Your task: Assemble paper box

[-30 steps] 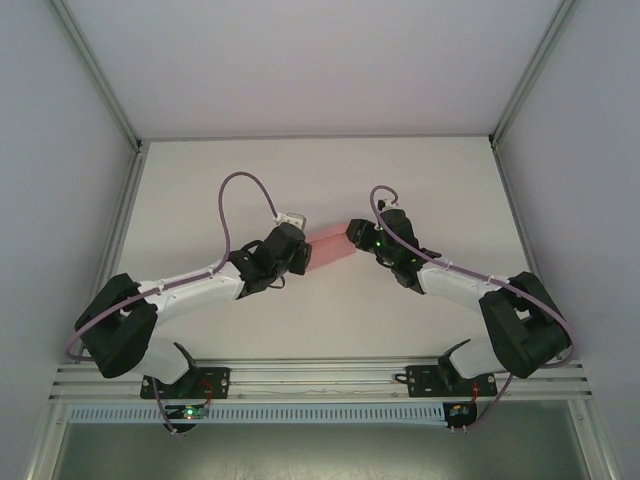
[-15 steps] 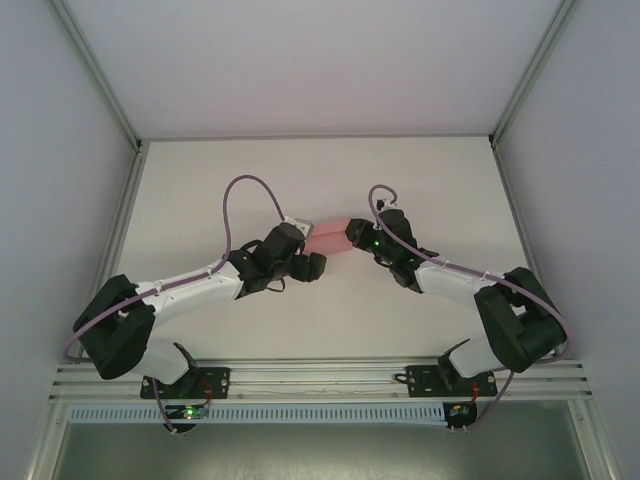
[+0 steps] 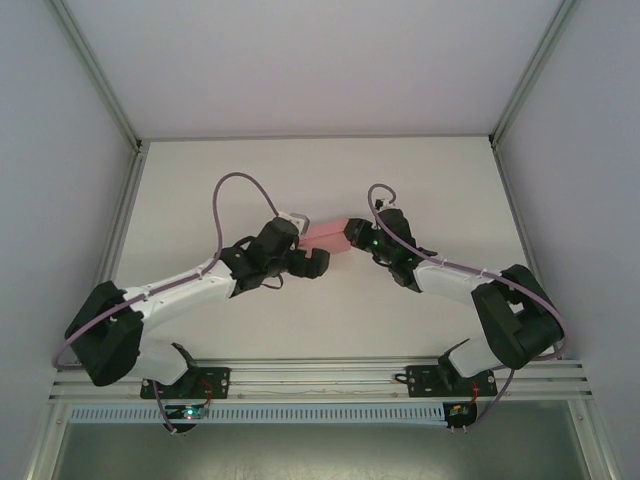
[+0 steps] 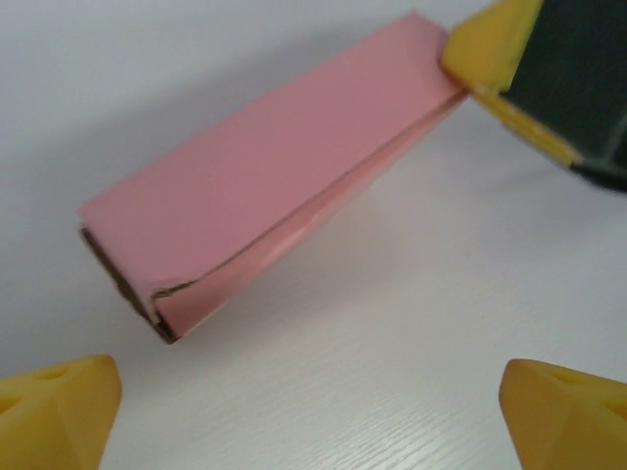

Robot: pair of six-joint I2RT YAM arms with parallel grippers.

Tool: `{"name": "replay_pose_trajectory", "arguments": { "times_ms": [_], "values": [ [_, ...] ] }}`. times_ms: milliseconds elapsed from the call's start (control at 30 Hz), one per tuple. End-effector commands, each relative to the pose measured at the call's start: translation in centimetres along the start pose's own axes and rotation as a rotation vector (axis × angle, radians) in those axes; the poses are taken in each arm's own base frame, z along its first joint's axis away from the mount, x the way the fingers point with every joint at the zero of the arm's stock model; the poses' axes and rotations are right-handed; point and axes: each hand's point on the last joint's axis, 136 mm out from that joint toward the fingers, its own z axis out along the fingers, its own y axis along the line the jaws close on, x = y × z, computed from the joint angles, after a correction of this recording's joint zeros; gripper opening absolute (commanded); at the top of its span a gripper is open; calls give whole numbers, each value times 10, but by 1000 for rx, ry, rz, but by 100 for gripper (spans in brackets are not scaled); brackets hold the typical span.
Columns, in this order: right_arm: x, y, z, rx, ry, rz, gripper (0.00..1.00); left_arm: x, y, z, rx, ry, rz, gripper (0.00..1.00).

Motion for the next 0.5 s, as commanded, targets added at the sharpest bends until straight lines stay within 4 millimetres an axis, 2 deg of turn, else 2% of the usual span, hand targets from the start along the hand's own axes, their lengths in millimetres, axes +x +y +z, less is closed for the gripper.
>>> {"name": "replay_pose_trajectory", "arguments": {
  "times_ms": [0, 133, 233, 467],
  "values": [
    [91, -82, -8, 281, 284, 21, 21, -12, 22, -6, -52, -6, -201, 100],
    [94, -79, -7, 272, 278, 17, 19, -11, 45, 9, -22, 4, -388, 100],
    [97, -80, -7, 278, 272, 15, 17, -12, 45, 17, 65, -17, -459, 100],
    [101, -82, -5, 283, 272, 25, 14, -8, 50, 9, 85, -83, -457, 99]
  ]
}}
